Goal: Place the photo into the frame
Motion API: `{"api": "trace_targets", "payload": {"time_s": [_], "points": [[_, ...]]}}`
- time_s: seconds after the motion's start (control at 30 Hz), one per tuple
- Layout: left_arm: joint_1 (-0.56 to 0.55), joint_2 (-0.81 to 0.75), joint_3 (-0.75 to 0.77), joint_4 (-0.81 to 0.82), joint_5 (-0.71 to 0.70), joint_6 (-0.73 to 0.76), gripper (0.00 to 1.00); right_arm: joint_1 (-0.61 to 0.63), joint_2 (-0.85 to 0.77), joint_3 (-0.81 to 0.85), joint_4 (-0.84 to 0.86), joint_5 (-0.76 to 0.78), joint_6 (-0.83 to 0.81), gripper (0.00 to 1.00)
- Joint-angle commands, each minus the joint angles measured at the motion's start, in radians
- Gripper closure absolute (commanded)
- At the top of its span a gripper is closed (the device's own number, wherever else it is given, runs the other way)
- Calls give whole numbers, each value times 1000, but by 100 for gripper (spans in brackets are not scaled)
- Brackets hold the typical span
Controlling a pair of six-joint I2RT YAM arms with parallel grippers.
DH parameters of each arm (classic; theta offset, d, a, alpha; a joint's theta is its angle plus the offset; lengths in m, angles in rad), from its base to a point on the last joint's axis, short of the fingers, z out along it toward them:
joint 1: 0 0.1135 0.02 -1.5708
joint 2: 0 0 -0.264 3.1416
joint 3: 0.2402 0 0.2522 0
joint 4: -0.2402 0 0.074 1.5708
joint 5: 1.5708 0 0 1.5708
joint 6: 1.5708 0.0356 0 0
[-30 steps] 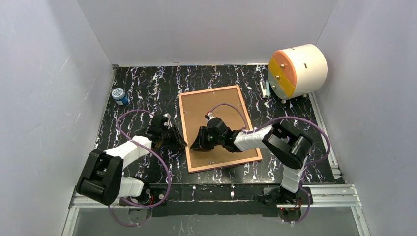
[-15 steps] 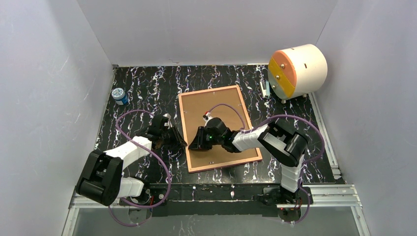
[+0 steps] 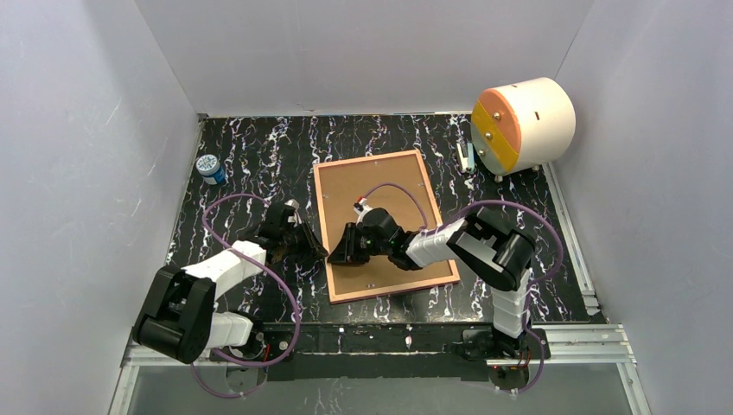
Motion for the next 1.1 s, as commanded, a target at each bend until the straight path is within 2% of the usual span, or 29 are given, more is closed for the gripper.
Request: {"api": "trace_targets", "payload": {"time_s": [0.0, 0.17, 0.4, 0.5, 1.07], "points": [[-4, 4, -34, -47, -47, 5, 78, 13, 36, -19, 25, 67, -56, 70], [-4, 12, -34, -48, -47, 0, 79, 20, 19, -23, 43, 87, -91, 68], [-4, 0, -12, -76, -71, 12, 79, 23, -151, -121, 42, 117, -86, 65], [-4, 3, -6, -81, -79, 16, 80, 22, -177, -139, 40, 127, -85, 64], [-4, 20, -22, -59, -60, -1, 81, 28, 46, -18, 21, 115, -80, 67]]}}
